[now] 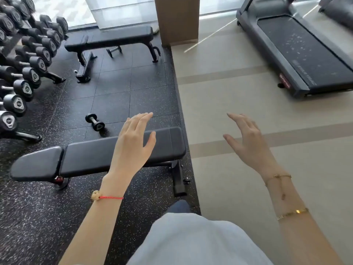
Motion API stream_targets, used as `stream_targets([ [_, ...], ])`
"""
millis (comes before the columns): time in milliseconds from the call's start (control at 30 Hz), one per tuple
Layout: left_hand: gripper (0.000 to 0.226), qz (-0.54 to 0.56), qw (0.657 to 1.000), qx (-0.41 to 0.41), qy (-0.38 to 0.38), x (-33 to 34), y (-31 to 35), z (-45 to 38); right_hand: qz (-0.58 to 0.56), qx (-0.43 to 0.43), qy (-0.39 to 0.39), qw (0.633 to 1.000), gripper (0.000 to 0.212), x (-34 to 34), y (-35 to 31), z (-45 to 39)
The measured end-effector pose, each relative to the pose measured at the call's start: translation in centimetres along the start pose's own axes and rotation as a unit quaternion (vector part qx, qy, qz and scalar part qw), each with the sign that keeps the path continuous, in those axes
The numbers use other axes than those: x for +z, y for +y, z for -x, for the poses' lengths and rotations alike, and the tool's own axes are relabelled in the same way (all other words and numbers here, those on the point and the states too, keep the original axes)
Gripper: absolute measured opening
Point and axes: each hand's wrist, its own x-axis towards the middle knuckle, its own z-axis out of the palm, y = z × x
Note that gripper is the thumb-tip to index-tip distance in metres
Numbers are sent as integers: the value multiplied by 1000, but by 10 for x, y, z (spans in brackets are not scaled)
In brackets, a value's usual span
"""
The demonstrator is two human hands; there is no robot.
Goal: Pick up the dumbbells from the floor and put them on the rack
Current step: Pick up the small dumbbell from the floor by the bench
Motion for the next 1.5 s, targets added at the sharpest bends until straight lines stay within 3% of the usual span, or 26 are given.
stream_targets([
  [233, 47, 13, 999, -11, -30, 33, 18, -32, -6, 21, 0, 1000, 55, -13, 39, -25],
  [500, 46, 20, 999, -21, -46, 94, 15, -120, 4, 19, 2, 1000, 55, -11, 99, -122],
  [1133, 43, 16, 991, -129, -13, 196, 6, -420, -16, -37, -107, 993, 54, -17, 206, -466],
  [1500, 42, -8, 960, -275, 61, 250, 1, -566, -22, -165, -198, 966, 50, -2, 240, -706],
])
